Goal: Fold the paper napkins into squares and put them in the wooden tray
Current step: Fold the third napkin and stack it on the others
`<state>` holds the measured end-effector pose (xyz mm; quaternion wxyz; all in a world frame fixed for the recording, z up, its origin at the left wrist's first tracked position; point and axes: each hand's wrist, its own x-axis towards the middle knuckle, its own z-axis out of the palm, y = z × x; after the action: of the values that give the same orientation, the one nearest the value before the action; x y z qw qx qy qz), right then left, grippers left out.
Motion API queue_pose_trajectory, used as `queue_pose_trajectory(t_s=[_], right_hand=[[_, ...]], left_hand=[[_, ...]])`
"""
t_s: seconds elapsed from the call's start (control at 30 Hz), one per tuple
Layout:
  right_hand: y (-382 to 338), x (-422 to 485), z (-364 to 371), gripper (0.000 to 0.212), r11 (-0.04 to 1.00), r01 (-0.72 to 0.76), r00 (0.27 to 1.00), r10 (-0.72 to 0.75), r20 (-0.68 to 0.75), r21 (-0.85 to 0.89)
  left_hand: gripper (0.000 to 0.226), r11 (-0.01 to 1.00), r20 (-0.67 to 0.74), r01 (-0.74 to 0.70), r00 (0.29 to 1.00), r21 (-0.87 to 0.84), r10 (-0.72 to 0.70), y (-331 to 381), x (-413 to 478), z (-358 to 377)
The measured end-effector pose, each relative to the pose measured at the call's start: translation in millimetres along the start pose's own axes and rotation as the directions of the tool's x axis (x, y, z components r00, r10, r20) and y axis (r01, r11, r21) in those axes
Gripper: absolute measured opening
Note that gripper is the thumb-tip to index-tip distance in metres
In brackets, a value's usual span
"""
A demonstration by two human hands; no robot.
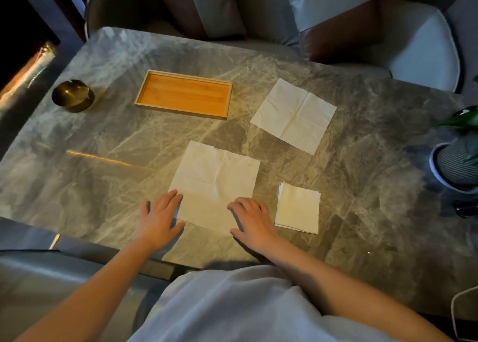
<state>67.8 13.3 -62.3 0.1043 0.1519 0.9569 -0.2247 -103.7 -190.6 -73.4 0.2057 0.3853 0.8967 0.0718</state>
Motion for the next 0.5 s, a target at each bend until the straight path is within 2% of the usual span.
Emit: queue_pose_trajectory(t_s=[0.1,0.23,0.37,0.5], right_hand=[[5,0,3,0.045,1.0,-0.01,1.0,0.01,-0.001,-0.016],[14,0,3,0.022,0.998,-0.036,0.995,0.04,-0.088,0.044],[17,4,-6,0.008,0.965,-0.077,0.989,0.105,-0.102,0.253],[20,4,-21,0.006,0.903,-0.12,0.988,0.149,-0.04,0.412]], left_hand=[[0.068,0.998,-0.013,0.002,1.0,0.066,-0.001,-1,-4,3],[0.067,0.993,-0.033,-0.01,0.999,0.115,0.014,6,-9,8],[0.076,0.999,-0.072,0.01,0.997,0.048,-0.007,10,-13,10],[0.08,1.0,-0.058,-0.018,0.998,0.003,0.018,9,-19,11]])
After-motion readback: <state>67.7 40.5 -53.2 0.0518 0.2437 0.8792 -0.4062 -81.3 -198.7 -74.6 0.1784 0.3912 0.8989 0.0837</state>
